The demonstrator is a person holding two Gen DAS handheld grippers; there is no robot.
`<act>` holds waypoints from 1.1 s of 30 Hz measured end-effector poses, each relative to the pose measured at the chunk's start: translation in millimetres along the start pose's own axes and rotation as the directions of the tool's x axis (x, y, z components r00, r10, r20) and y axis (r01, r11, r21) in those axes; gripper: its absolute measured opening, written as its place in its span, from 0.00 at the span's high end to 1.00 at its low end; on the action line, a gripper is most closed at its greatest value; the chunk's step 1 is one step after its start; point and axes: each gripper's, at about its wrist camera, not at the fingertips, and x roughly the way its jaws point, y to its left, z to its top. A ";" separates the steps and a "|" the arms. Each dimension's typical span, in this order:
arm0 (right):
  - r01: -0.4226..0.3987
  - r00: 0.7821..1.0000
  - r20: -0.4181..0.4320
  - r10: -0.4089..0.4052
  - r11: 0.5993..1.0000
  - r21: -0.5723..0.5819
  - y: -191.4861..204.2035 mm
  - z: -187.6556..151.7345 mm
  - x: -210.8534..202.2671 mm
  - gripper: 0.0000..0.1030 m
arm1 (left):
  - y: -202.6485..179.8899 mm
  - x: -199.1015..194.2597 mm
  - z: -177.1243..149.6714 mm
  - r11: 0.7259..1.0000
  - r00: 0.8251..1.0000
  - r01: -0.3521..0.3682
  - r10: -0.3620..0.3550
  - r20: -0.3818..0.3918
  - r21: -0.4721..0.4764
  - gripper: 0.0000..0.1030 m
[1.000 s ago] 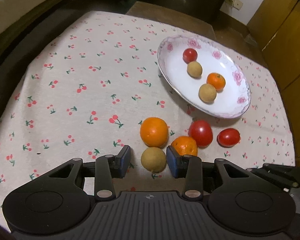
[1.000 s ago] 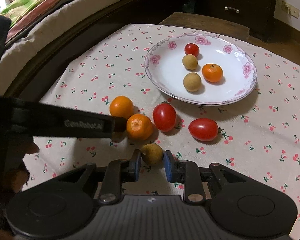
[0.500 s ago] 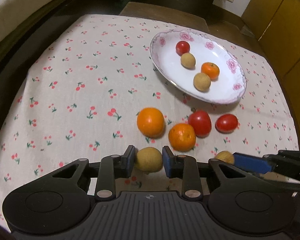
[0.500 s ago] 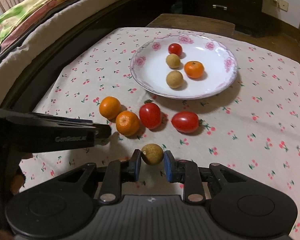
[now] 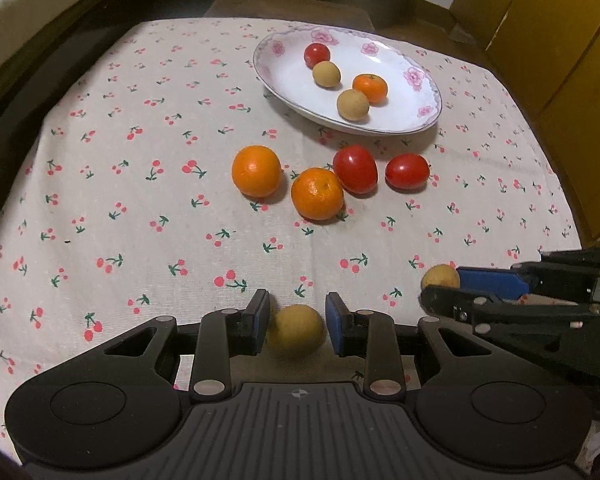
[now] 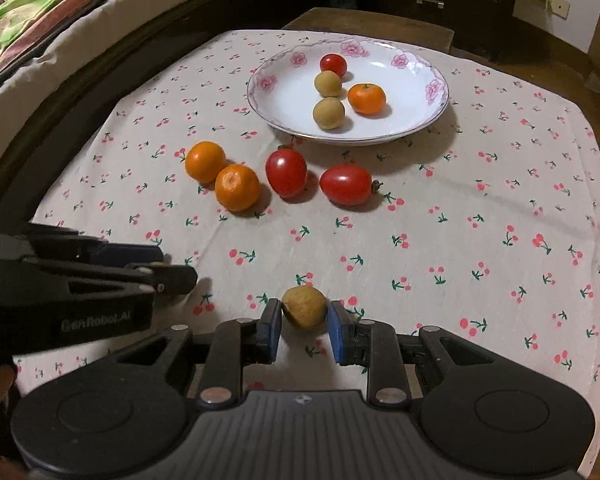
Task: Organize fruits
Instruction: 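Carry both brown fruits in the left and right tools over the white plate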
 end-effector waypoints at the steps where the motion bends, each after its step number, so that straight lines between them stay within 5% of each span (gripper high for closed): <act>1: -0.003 1.000 0.002 0.003 1.000 -0.001 -1.4 -0.8 -0.2 0.73 | 0.1 0.2 0.1 1.000 1.000 0.002 -0.002 0.001 -0.001 0.58; 12: 0.007 1.000 0.005 -0.007 0.999 -0.035 -4.1 -12.1 -2.0 0.60 | 14.7 -6.2 1.4 0.998 1.000 0.008 -0.008 0.009 -0.057 0.38; 18: 0.018 1.000 0.025 -0.017 0.999 -0.045 -4.1 -14.6 -6.1 0.55 | 22.6 -13.4 1.8 0.995 0.999 0.029 -0.027 0.024 -0.095 0.38; 29: 0.045 0.998 0.047 -0.041 0.995 -0.086 3.2 -7.6 -2.6 0.55 | 4.8 -3.8 -9.4 0.999 1.000 0.014 -0.014 -0.003 -0.028 0.43; 33: 0.058 0.998 0.035 -0.055 0.994 -0.089 4.0 -7.8 3.5 0.64 | 2.3 -2.8 -9.9 1.000 1.000 -0.009 0.009 0.010 -0.015 0.48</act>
